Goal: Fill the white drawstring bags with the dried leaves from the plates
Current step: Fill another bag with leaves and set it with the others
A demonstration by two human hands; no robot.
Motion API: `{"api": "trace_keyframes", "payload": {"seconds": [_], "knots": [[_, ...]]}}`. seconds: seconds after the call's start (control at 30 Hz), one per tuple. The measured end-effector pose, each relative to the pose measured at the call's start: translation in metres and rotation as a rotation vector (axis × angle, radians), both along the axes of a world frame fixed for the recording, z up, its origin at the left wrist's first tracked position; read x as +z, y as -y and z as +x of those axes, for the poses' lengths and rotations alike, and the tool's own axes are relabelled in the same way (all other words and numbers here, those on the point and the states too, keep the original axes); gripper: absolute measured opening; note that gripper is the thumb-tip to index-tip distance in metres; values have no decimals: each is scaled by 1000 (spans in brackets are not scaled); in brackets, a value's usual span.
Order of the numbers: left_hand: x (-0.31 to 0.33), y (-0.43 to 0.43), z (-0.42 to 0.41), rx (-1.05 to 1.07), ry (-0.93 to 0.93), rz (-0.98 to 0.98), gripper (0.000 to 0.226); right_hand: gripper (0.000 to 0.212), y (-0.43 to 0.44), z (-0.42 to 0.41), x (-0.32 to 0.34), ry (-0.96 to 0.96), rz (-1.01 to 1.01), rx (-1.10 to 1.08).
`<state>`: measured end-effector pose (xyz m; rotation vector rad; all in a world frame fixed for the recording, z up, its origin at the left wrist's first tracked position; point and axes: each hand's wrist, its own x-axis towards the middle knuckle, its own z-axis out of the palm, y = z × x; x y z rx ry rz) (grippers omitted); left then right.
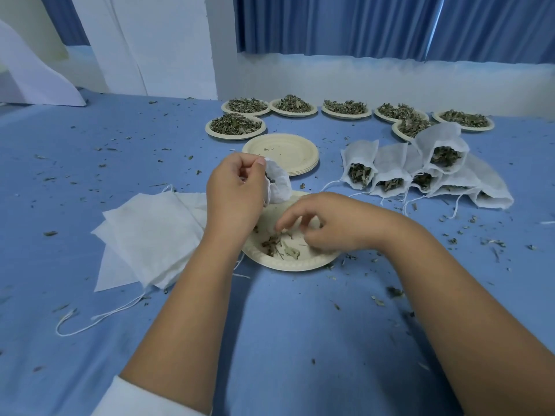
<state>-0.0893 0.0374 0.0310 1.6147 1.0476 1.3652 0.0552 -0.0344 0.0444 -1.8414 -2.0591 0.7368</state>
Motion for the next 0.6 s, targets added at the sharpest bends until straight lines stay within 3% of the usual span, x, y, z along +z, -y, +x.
{"api": "trace_keyframes", "payload": {"seconds": [0.13, 0.27, 0.6], "knots": [[0, 1, 1, -7, 2, -6, 14, 50, 4, 2, -2, 90, -95, 12], [0, 2, 1, -15, 7, -5, 15, 49, -5, -14, -12, 41, -16, 25], [-1, 3, 2, -26, 11, 4, 17, 18, -7, -35, -23, -29, 163, 101]]}}
